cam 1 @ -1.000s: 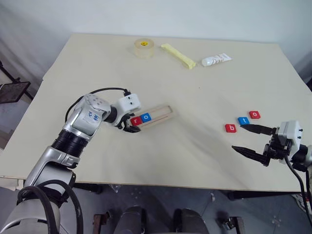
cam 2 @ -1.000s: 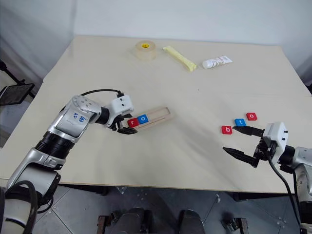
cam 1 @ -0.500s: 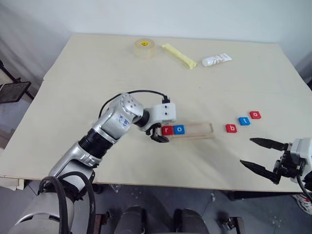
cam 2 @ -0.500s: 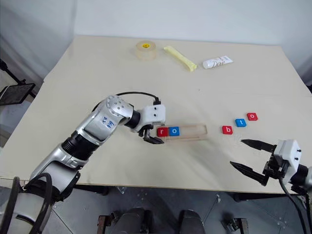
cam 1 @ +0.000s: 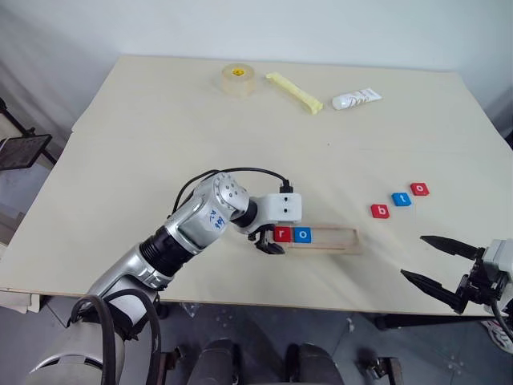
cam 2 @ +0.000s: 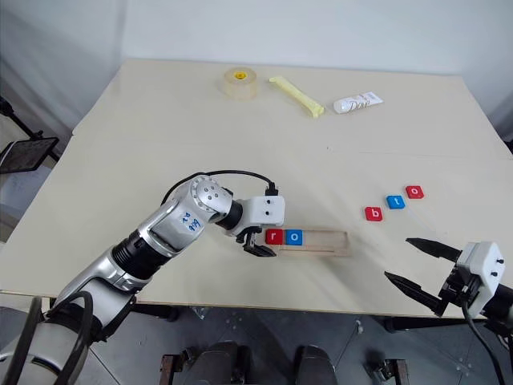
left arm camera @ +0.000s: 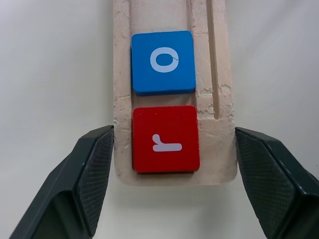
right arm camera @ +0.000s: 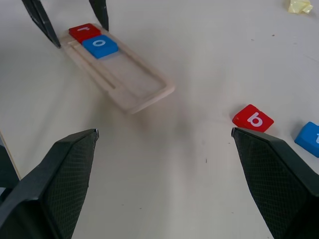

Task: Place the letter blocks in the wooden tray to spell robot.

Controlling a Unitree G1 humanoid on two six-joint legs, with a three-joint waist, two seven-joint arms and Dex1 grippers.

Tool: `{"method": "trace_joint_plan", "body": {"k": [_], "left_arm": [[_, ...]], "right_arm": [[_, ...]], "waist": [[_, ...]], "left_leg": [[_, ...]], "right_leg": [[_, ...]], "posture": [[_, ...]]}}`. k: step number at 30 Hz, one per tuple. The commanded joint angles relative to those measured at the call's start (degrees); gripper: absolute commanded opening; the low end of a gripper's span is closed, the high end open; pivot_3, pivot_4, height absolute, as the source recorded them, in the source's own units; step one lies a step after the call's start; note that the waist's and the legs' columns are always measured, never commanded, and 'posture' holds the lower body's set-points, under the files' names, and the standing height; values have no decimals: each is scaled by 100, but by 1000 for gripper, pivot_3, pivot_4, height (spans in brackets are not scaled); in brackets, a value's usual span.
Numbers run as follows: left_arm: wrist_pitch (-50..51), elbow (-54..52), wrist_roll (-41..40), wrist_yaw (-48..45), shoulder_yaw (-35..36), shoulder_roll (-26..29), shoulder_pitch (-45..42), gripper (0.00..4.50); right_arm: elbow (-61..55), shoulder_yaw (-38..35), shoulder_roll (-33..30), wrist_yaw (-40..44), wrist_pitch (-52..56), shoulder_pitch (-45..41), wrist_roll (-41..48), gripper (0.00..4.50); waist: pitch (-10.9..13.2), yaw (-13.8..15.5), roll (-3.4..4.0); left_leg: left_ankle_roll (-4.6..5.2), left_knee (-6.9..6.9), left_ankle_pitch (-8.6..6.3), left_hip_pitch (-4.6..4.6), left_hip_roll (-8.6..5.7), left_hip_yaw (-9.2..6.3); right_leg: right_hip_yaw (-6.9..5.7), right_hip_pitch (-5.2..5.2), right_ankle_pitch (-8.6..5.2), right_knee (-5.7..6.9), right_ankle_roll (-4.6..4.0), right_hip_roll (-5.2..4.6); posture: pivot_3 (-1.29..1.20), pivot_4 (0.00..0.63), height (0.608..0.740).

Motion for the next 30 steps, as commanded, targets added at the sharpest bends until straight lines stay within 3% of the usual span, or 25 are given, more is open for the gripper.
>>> {"method": "trace_joint_plan", "body": {"k": [1,9,12,18,23,30], "left_arm": [[-60,-111,78,71,19,-70,-61,3409],[-169,128,102,95,-2,-271,-181,3409],[-228,177,127,69,-21,-287,-189,4440],[-224,197,89,192,249,-274,-265,4477],[-124,29,-464,228,1241,-68,-158,4477],[-985,113,-1772,-79,2894,213,357,4477]], "right_arm": [[-184,-164,59,-61,-88,56,60,4500],[-239,-79,134,-174,-89,71,-6,4500],[-248,-69,135,-200,-77,71,-11,4500],[-276,-101,104,-240,-30,69,10,4500],[-337,-205,84,-412,125,44,90,4500],[-380,-284,145,-1028,614,-112,154,4500]], "waist": [[0,3,0],[0,24,0],[0,23,1],[0,40,1],[-1,35,2],[-2,-12,3]], "left_leg": [[0,0,0,0,0,0],[0,0,0,0,-1,-1],[1,1,0,0,-1,0],[1,1,0,0,-2,0],[1,1,0,0,0,-1],[-1,3,1,1,0,-8]], "right_leg": [[0,0,0,0,0,0],[-1,1,0,0,0,0],[-2,0,0,1,0,0],[-2,1,0,1,0,0],[-2,0,0,1,0,0],[-3,0,0,8,0,-2]], "posture": [[0,150,740],[0,150,740],[0,150,740],[0,150,740],[0,150,740],[0,150,740]]}}
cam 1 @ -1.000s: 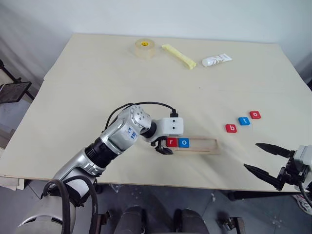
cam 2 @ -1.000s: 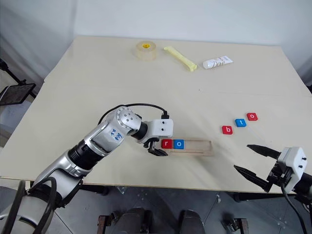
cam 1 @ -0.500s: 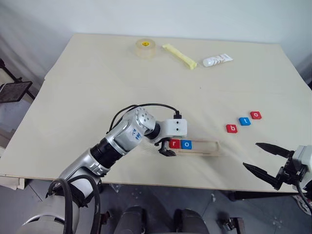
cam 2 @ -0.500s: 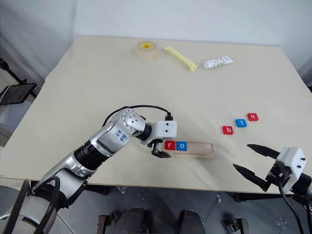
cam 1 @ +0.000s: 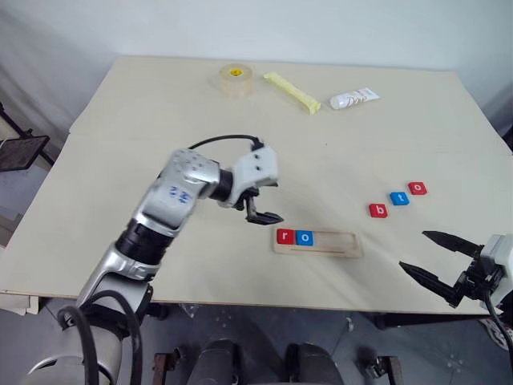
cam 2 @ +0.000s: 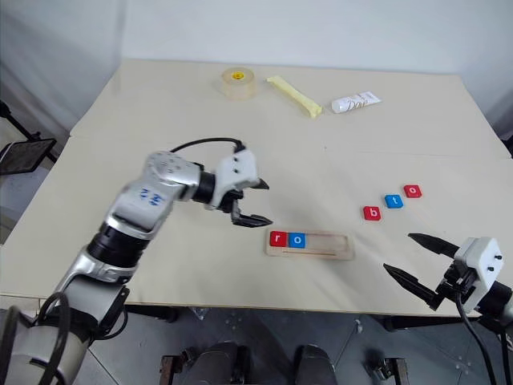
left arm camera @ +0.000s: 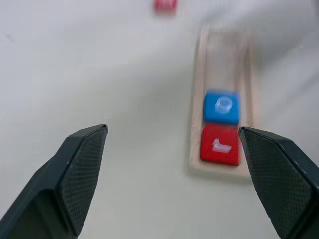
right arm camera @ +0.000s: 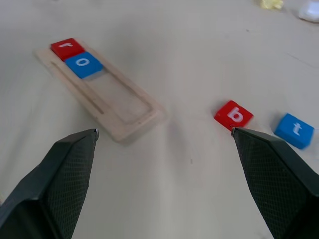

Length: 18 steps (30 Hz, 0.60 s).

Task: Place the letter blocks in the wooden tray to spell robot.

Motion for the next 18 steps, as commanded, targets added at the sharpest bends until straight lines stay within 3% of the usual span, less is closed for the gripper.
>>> {"method": "trace_joint_plan", "body": {"k": [1,4,9,14,18], "left_arm": [[-633,195,-555,122,824,-44,23,4477],[-1438,734,-783,139,1315,-27,76,4477],[-2699,920,-1042,-495,1450,55,672,4477],[-2709,768,-1499,-771,1535,31,1405,4477],[-3802,1415,-1460,-1366,1511,33,1975,4477]], "right_arm": [[-35,-276,68,-439,147,-239,113,4500],[162,-342,142,-974,270,-572,38,4500],[268,-301,88,-1415,605,-708,-101,4500],[193,-178,-1,-1382,857,-640,-212,4500],[-14,-392,-469,-1093,1592,-476,21,4500]], "waist": [[0,10,0],[0,0,0],[-1,-1,1],[-1,-2,1],[-11,-3,19]], "left_leg": [[0,3,0,0,-1,-2],[1,14,0,-1,-2,-2],[1,7,0,0,-6,-4],[1,2,0,0,-7,-3],[4,6,1,4,-10,4]], "right_leg": [[-1,2,0,1,0,-1],[-2,4,0,4,0,-2],[-11,0,0,10,0,-3],[-10,-3,1,10,1,-3],[-8,1,1,9,1,-5]], "posture": [[0,150,740],[0,150,740],[0,150,740],[0,150,740],[0,150,740]]}}
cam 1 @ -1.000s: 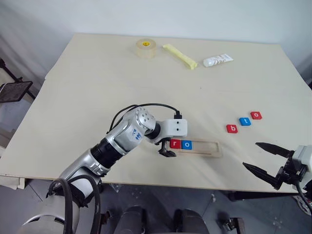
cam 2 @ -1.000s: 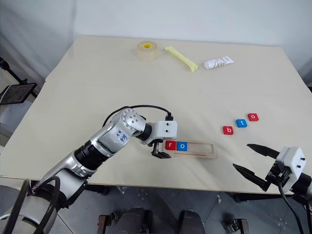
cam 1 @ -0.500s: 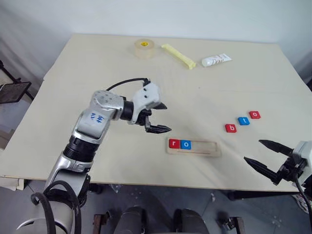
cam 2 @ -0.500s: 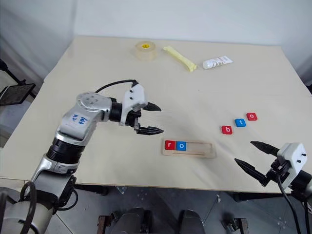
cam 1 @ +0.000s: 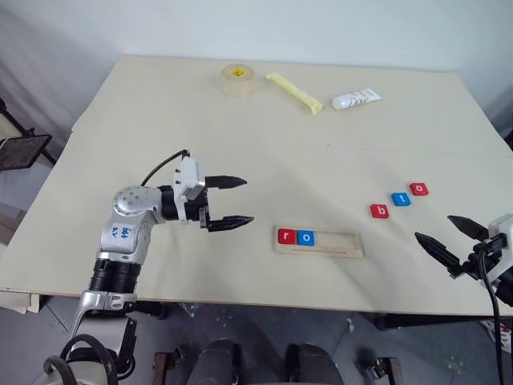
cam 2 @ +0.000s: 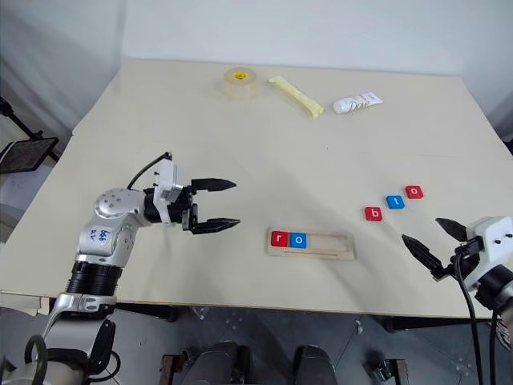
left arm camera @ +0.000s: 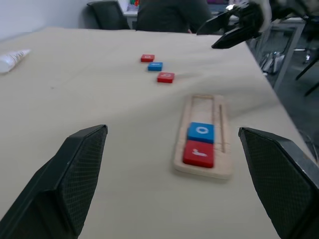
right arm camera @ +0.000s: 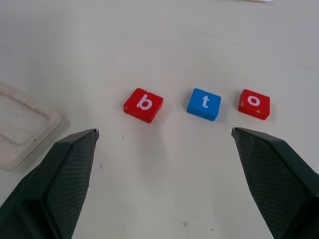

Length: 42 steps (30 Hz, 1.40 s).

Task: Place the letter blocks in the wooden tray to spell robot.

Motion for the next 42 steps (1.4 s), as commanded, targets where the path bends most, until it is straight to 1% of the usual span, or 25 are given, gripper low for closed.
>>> {"method": "trace_joint_plan", "body": {"k": [1,6,10,15,33,39,42], "left_arm": [[-846,535,-40,-485,29,45,264,4477],[-1690,1252,-93,-910,47,-77,145,4477],[-2248,1714,-33,-1082,5,-184,22,4477],[-2357,1790,-117,-1425,-64,-207,40,4477],[-2130,1598,-260,-1311,-38,-238,60,4477],[-2090,1485,-293,-1280,-47,-257,116,4477],[-2059,1407,-293,-1197,-46,-298,165,4477]], "right_arm": [[-237,-397,-382,243,408,135,221,4500],[-120,-623,-541,606,321,437,133,4500],[-44,-664,-555,722,296,427,110,4500],[-61,-582,-514,757,291,350,93,4500],[-212,-576,-421,769,443,331,216,4500],[-564,-307,-206,273,780,85,272,4500],[-665,84,142,-431,992,-441,165,4500]], "waist": [[-1,-4,3],[0,16,0],[0,-1,0],[0,-12,0],[0,-6,0],[0,-12,0],[0,-29,0]], "left_leg": [[0,-3,0,5,-1,2],[-1,-3,0,7,1,2],[1,-3,0,7,-3,4],[1,-4,0,8,0,6],[2,-3,0,7,-1,4],[1,-3,1,8,0,4],[1,-3,1,8,0,4]], "right_leg": [[-1,2,0,0,0,0],[-5,4,0,-2,0,3],[-9,4,2,-1,3,1],[-17,2,2,0,3,1],[-16,3,2,0,4,0],[-15,3,2,0,4,0],[-13,2,2,1,4,0]], "posture": [[0,150,740],[0,150,740],[0,150,740],[0,150,740],[0,150,740],[0,150,740],[0,150,740]]}}
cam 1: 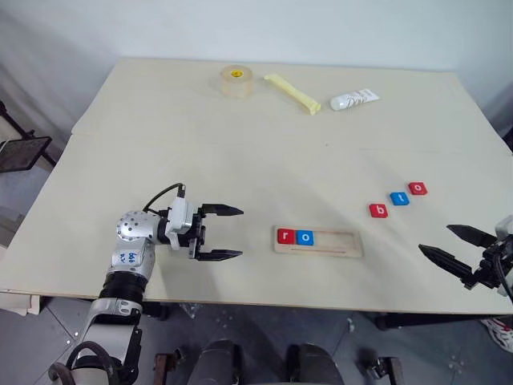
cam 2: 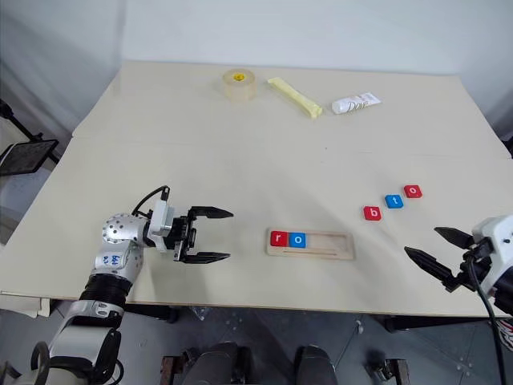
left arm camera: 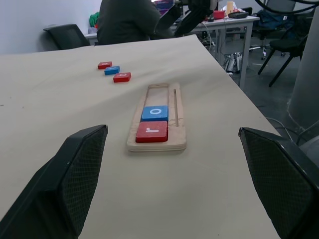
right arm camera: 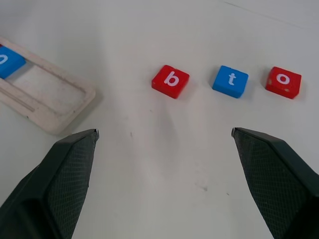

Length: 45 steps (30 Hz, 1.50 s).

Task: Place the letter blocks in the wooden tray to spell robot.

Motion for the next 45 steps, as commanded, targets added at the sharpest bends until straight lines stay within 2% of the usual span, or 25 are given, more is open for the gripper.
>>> {"method": "trace_joint_plan", "body": {"k": [1,6,12,21,28,29,31,37,38,45], "left_arm": [[24,-288,-98,110,18,-49,81,4477],[20,-428,-65,259,7,-91,194,4477],[89,-701,-105,474,-26,-181,359,4477],[193,-993,-117,618,-85,-228,542,4477],[229,-1038,-114,666,-97,-235,528,4477],[228,-1035,-110,669,-99,-237,524,4500],[225,-1022,-103,675,-99,-235,521,4500],[206,-928,-107,607,-109,-232,510,4500],[199,-904,-112,549,-122,-222,523,4500],[36,-590,-98,266,-77,-157,485,4500]], "right_arm": [[-183,377,407,-918,211,-626,-136,4500],[-113,836,962,-1884,409,-1306,-464,4500],[176,1260,1553,-2542,286,-1677,-866,4500],[734,1568,2075,-2837,28,-1881,-1199,4500],[1073,1729,2231,-2934,-132,-1983,-1396,4500],[1111,1731,2242,-2964,-145,-1994,-1429,4111],[1110,1710,2307,-3018,-170,-2004,-1431,3634],[945,1660,2387,-3208,-263,-1967,-1470,1606],[807,1607,2396,-3280,-249,-1934,-1453,1446],[-698,1336,2355,-3607,248,-1253,-1230,1453]], "waist": [[0,-17,0],[0,-7,2],[0,0,2],[0,-38,3],[-1,-77,3],[-1,-88,3],[-1,-114,3],[-1,-154,3],[-1,-154,3],[-1,-134,4]], "left_leg": [[-1,0,0,1,2,-1],[-6,-2,3,0,3,-2],[-4,-2,2,-2,-4,-16],[-5,-3,3,-2,-1,-10],[-5,-3,3,1,-1,-10],[-5,-3,3,1,-1,-10],[-5,-3,3,1,-1,-10],[-7,-6,3,1,2,-13],[-7,-6,3,1,2,-13],[-6,-8,3,0,-2,-14]], "right_leg": [[2,0,0,0,0,1],[5,-7,0,8,0,1],[6,-6,0,14,0,0],[6,-10,0,17,0,3],[8,-8,0,18,0,4],[8,-8,0,18,0,4],[9,-7,0,18,0,4],[10,-8,0,19,0,4],[11,-8,0,19,0,4],[16,-9,0,19,0,2]], "posture": [[0,150,740],[0,150,740],[0,150,740],[0,150,740],[0,150,740],[0,150,740],[0,150,740],[0,150,740],[0,150,740],[0,150,740]]}}
